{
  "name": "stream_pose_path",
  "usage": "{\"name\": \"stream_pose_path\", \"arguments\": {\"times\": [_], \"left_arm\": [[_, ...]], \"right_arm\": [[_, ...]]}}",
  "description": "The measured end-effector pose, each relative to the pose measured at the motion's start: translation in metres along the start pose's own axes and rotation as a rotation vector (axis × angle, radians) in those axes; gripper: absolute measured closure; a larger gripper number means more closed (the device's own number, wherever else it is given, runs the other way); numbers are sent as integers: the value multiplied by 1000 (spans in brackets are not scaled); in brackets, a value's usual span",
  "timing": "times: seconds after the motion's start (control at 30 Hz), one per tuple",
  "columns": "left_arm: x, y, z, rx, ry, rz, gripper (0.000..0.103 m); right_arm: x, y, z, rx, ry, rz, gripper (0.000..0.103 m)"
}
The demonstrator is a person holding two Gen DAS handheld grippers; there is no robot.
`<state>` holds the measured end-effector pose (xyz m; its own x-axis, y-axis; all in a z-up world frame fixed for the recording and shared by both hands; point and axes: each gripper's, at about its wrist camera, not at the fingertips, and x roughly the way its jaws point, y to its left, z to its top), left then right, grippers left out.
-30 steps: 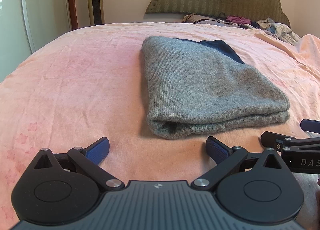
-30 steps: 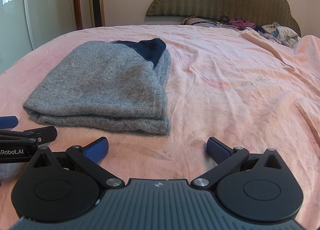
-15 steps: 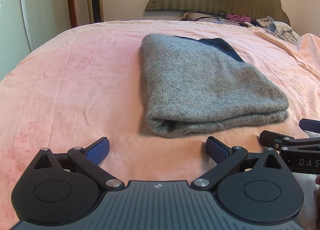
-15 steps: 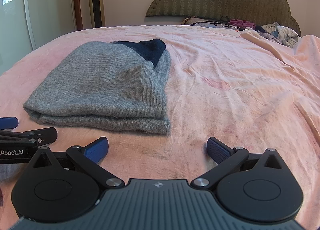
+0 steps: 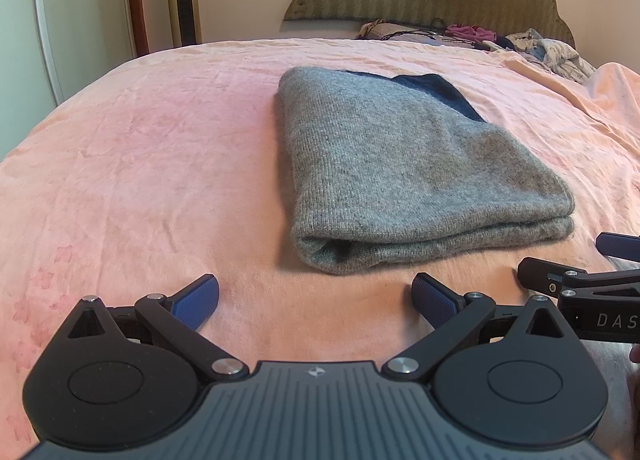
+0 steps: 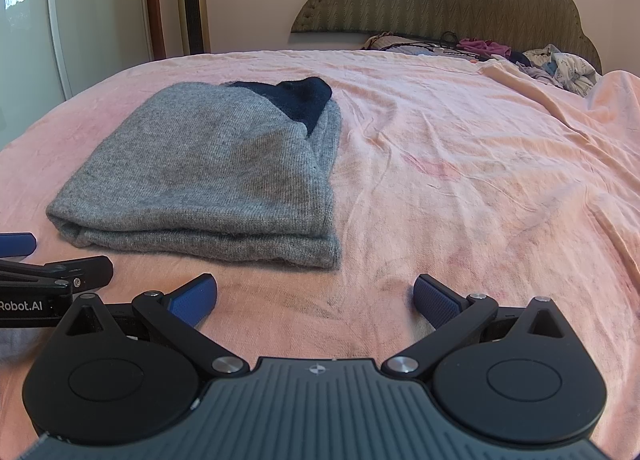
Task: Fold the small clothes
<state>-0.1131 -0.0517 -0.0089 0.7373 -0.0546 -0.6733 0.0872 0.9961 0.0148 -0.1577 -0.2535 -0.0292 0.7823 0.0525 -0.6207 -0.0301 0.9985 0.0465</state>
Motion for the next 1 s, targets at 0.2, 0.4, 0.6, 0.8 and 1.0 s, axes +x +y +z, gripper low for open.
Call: {"name": "stream_pose_path", "arguments": {"times": [0.2,0.4,0.6,0.8,1.0], "left_arm": [[0,0,0,-9,-7,6,0],[3,-2,3,-17,0,23,0],[3,0,4,-16,5,15,0],[5,0,8,-7,26,11,0],[5,1,6,-3,17,8,0]], "right_arm": [[0,0,0,1,0,0,0],[0,0,0,0,0,-1,0],[-1,0,0,1,0,-1,0],[-1,0,0,6,-3,2,0],[-1,1,-1,5,-3,0,0]]}}
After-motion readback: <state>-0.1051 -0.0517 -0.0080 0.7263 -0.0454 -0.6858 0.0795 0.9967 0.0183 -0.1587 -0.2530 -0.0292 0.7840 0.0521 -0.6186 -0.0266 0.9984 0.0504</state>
